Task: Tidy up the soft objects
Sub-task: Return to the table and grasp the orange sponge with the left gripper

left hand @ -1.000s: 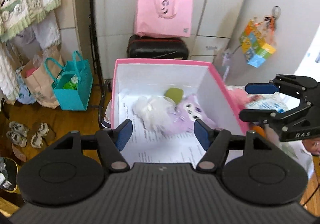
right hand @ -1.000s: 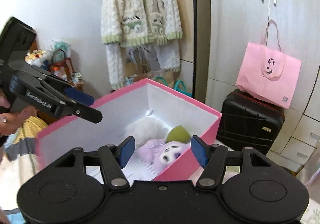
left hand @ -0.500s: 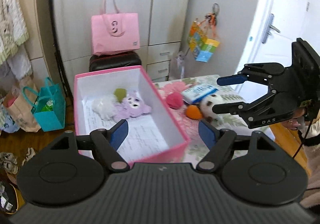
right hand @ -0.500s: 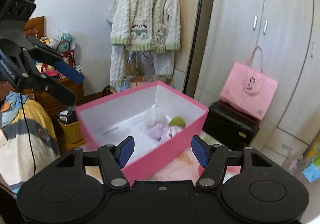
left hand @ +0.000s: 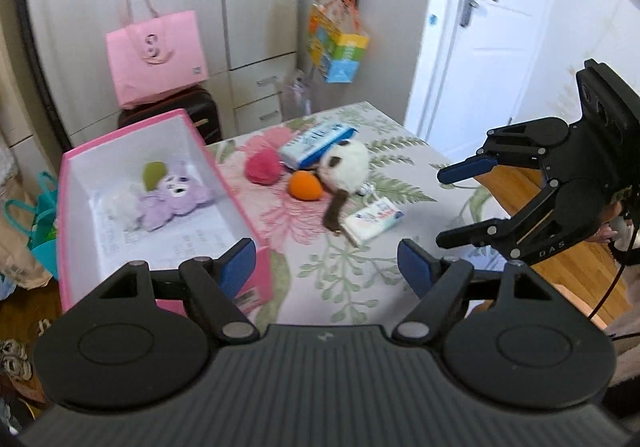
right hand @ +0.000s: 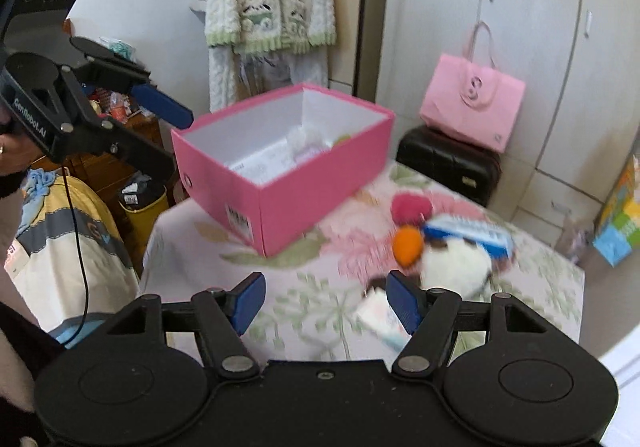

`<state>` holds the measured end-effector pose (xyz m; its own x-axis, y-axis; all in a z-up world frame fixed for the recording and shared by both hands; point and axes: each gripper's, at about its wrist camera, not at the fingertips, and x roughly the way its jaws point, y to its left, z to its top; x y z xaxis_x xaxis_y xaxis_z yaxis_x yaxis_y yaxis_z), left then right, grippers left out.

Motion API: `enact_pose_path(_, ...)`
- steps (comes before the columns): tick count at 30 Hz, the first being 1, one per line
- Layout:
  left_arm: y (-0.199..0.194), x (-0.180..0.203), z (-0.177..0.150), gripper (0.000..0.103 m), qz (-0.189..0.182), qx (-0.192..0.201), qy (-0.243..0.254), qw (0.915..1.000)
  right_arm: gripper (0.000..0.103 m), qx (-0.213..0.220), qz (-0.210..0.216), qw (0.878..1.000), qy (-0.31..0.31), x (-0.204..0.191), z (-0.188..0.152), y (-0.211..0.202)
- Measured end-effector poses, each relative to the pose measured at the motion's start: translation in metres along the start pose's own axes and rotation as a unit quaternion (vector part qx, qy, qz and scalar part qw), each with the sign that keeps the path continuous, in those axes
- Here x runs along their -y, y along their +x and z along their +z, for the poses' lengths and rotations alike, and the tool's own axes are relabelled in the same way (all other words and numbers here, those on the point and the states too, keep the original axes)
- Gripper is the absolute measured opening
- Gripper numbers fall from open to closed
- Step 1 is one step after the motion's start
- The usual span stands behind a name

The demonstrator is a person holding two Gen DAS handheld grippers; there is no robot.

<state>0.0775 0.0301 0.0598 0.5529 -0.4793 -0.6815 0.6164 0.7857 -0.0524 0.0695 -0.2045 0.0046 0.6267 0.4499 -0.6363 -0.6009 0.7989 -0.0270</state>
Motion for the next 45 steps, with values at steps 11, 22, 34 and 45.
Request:
enact_pose_path(11,0.064,0.045,0.008,0.074,0.044,0.013,0.063,0.9970,0.075,0.002,-0.036,0.999,0.030,0.024,-0.052,0.024)
enact_pose_path(22,0.143,0.044,0.018,0.061,0.122,0.082,-0.016,0.9890,0.077,0.075,-0.070,0.983,0.154,0.058,-0.094,0.079)
enact_pose_path(34,0.227,0.024,0.024,0.048,0.150,0.056,-0.059,0.9854,0.089,0.068,-0.123,0.980,0.140,0.041,-0.088,0.127)
enact_pose_path(45,0.256,0.001,0.020,0.043,0.144,0.039,-0.128,0.9805,0.097,0.067,-0.162,0.971,0.163,0.039,-0.082,0.146)
